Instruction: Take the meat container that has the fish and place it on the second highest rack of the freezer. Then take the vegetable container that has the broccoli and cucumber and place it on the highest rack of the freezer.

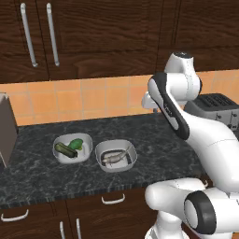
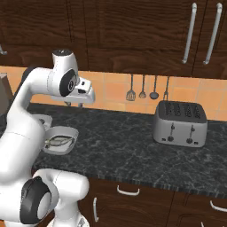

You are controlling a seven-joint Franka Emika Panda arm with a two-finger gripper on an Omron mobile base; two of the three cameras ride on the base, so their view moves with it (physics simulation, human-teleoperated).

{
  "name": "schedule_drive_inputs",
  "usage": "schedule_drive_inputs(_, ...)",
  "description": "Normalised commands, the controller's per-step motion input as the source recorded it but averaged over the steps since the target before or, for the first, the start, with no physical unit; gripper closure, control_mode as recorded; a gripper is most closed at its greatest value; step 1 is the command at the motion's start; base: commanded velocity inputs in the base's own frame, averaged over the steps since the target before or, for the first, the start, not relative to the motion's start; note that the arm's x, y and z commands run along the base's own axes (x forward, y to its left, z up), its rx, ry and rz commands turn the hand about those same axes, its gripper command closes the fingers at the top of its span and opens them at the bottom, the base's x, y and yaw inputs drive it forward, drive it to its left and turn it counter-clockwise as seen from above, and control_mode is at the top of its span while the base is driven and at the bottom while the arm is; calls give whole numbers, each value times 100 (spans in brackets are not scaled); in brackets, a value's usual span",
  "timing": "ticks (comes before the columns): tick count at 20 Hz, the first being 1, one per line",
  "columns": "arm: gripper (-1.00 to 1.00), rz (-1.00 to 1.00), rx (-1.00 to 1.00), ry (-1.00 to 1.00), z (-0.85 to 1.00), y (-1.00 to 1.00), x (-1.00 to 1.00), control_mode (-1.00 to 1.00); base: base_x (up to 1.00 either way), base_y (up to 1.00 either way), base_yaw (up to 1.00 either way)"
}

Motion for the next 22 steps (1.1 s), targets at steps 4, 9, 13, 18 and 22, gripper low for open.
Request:
schedule_drive_inputs(4,-100,0,6,0,-40,11,-69,-100,0,0,0)
schedule_drive_inputs(9,-100,-48,8,-5,-92,81,-70,-100,0,0,0)
schedule_drive_inputs(13,-100,-86,11,0,-83,47,4,-100,0,0,0)
schedule_drive_inputs(18,-100,-73,19,4,-95,37,63,-100,0,0,0)
schedule_drive_inputs(22,-100,-41,8,27,-60,38,39,-100,0,0,0)
